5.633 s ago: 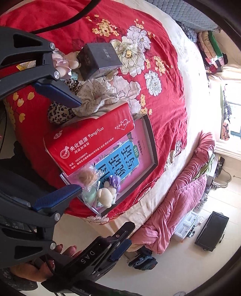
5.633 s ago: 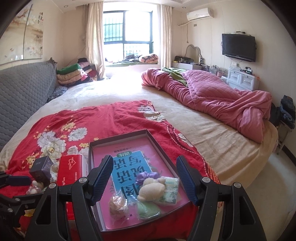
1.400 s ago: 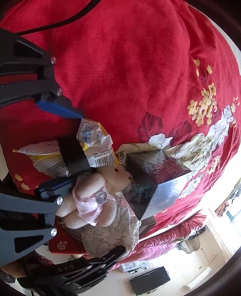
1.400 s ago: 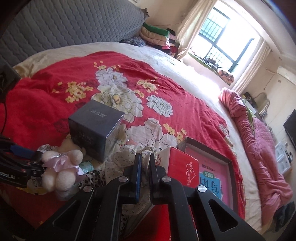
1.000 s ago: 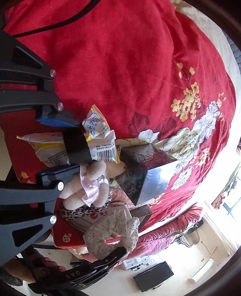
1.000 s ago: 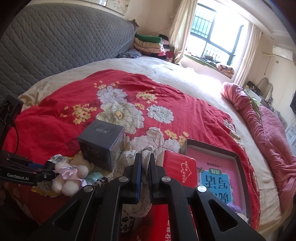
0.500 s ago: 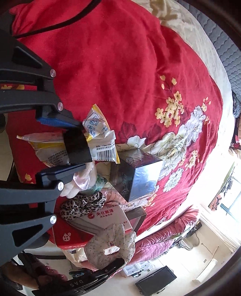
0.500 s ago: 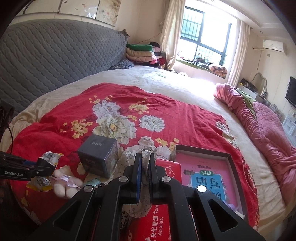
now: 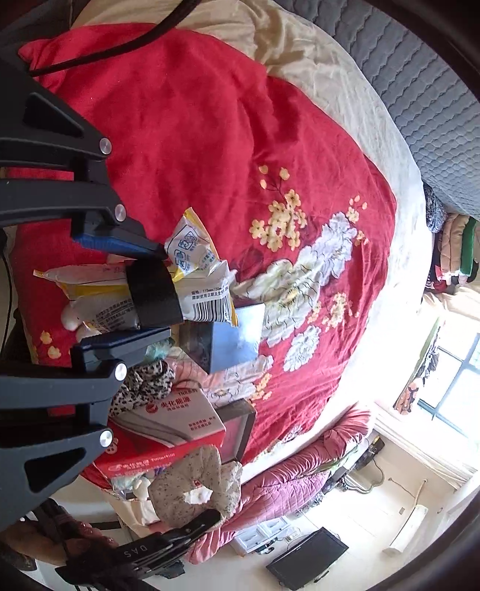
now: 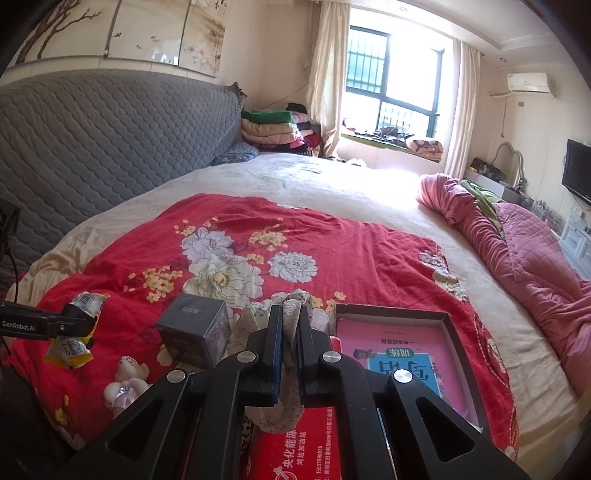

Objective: Organize soft objects
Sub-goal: 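Lift both held items and carry them over the pink tray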

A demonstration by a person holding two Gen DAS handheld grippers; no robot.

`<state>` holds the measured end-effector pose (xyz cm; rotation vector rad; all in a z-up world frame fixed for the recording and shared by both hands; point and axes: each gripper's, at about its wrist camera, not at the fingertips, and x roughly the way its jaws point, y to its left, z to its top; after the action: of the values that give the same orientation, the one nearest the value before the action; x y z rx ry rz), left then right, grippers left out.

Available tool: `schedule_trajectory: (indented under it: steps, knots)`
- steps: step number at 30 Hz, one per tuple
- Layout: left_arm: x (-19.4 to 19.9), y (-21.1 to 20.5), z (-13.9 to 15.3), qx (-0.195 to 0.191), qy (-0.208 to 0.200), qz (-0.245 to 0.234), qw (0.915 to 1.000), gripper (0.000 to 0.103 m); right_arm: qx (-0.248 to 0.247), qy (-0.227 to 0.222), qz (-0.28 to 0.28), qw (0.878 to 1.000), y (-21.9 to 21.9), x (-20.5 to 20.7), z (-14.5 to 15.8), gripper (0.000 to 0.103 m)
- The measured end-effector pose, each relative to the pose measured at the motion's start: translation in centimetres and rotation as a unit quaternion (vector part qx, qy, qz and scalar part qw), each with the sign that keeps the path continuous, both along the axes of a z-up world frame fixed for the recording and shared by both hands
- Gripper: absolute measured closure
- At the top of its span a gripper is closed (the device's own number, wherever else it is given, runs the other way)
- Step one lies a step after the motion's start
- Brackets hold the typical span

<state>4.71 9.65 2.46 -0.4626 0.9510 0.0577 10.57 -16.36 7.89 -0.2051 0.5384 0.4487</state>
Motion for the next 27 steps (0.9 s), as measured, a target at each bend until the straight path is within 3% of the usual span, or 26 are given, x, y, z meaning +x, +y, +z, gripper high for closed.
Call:
schedule_trajectory:
  steps: [11,27]
  knots:
    - [3.6,-9.1,4.5,0.032,-0.040,-0.090,0.9947,0.067,0.031,-0.018,-0.036,0.999,-3.9,0.0,1.6,0.097]
    - [8.0,-20.8,6.9,0.056,-0.059,-0.189,0.9787,0.067,0.071,-0.031,-0.124,0.989,-13.5,0.7,2.5,0.097]
